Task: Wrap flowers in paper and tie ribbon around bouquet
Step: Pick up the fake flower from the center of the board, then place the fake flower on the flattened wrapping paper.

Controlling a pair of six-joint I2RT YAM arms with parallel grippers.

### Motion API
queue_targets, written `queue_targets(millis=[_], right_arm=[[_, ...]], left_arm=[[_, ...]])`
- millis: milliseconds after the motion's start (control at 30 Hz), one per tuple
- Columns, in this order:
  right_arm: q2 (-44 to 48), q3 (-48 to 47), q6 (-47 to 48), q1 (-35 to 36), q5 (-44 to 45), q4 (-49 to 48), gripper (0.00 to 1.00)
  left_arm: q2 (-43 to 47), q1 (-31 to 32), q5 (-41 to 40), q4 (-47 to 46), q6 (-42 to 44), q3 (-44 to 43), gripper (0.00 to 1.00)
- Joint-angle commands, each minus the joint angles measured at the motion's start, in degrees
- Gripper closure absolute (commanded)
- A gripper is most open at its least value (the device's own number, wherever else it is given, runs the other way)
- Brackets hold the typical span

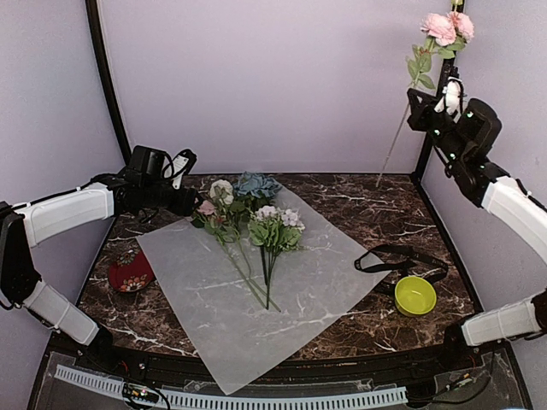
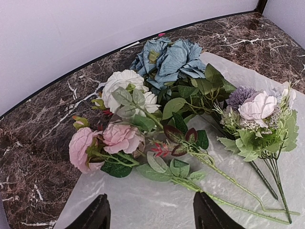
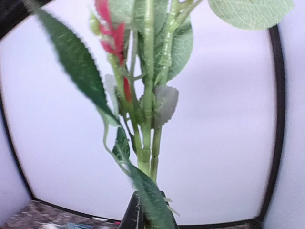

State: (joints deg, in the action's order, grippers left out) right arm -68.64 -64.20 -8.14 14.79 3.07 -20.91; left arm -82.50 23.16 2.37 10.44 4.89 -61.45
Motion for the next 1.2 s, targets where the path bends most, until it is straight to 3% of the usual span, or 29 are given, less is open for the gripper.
queue_targets(millis=[0, 133, 300, 533, 800, 933, 1067, 1167], right_arm=[[-4.52, -3.80, -18.67, 12.81, -11.59, 0.18, 1.00], [-17.08, -9.23, -24.92, 26.64, -13.30, 2.24, 1.00], [-33.52, -17.01, -35.83, 34.43, -16.15, 4.13, 1.00], [-48.94, -25.59, -35.74, 36.34, -11.70, 12.30, 1.00], [-54.91, -27.73, -34.66, 35.39, -7.70, 16.14, 0.99], [-54.53, -27.56, -34.46, 34.39, -8.62, 17.16, 0.63], [-51.09, -26.00, -32.25, 33.97, -7.85, 16.96, 0.52], [-48.10, -25.53, -30.21, 33.84, -6.95, 18.20, 0.49]], left_arm=[[0.85, 0.08, 0.61, 0.91, 0.31, -0.19, 0.39], [0.91, 0.21, 0.44, 0.93, 0.23, -0.12, 0.39], [1.39, 0.19, 0.33, 0.98, 0.47, 0.02, 0.39], [2.06, 0.37, 0.35, 0.73, 0.72, 0.30, 0.38], [1.86, 0.43, 0.24, 0.71, 0.83, 0.36, 0.38], [1.60, 0.46, 0.15, 0.78, 0.87, 0.27, 0.38], [1.34, 0.40, 0.01, 0.72, 0.91, 0.33, 0.38], [0.82, 0.40, 0.04, 0.84, 1.01, 0.30, 0.38]])
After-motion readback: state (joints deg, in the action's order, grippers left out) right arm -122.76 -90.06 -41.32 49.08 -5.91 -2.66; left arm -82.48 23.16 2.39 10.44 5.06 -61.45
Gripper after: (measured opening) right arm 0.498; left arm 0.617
